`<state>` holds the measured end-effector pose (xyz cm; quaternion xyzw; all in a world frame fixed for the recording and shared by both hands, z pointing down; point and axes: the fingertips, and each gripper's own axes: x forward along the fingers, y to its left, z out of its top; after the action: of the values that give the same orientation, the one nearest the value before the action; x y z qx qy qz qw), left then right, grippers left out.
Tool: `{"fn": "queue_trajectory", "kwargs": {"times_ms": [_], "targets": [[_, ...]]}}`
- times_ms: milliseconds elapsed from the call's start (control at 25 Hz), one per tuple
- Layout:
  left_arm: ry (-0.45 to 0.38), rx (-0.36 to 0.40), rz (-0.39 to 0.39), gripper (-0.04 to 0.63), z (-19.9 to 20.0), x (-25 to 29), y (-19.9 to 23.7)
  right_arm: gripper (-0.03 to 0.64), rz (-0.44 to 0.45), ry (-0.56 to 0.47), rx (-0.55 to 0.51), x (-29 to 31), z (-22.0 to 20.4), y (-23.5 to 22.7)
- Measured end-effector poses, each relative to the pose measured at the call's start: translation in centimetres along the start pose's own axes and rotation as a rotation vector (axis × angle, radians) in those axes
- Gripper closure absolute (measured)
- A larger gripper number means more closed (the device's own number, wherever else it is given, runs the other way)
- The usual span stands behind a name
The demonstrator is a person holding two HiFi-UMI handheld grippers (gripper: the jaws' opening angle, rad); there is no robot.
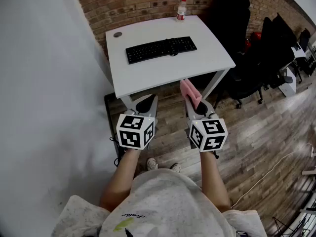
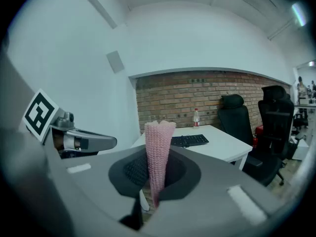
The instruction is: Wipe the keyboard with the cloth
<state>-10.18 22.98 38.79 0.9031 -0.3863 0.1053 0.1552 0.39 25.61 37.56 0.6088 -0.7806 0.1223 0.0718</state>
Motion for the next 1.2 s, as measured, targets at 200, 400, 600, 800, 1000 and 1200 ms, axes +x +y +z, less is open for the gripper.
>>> {"fn": "queue_trajectory", "kwargs": {"times_ms": [200,400,600,800,1000,1200], "targets": [[0.000,-0.010,-0.014,0.598,0.4,0.3,1.4,0.592,-0.010,0.000,0.009,1.0,0.2,0.6],[0.010,-0.016,-0.046,0.598,1.0,1.0,2.6,0.592,-0.031,0.003,0.016,2.5,1.0,1.0],[0.007,-0.016,-0.063,0.598,1.2,1.5,4.6,0.592,-0.040,-0.001,0.010,4.3,1.4,2.0],[-0.004,-0.020,-0.068,0.598,2.1,2.0,6.1,0.592,-0.037,-0.007,0.000,5.9,2.4,2.7],[0.002,-0.019,-0.070,0.598,2.6,3.5,7.3,0.592,-0.034,-0.009,0.000,7.8,2.8,2.3],[0.009,-0.024,-0.063,0.598,2.5,5.9,7.9,0.592,-0.021,-0.003,0.018,9.7,2.3,0.5]]}}
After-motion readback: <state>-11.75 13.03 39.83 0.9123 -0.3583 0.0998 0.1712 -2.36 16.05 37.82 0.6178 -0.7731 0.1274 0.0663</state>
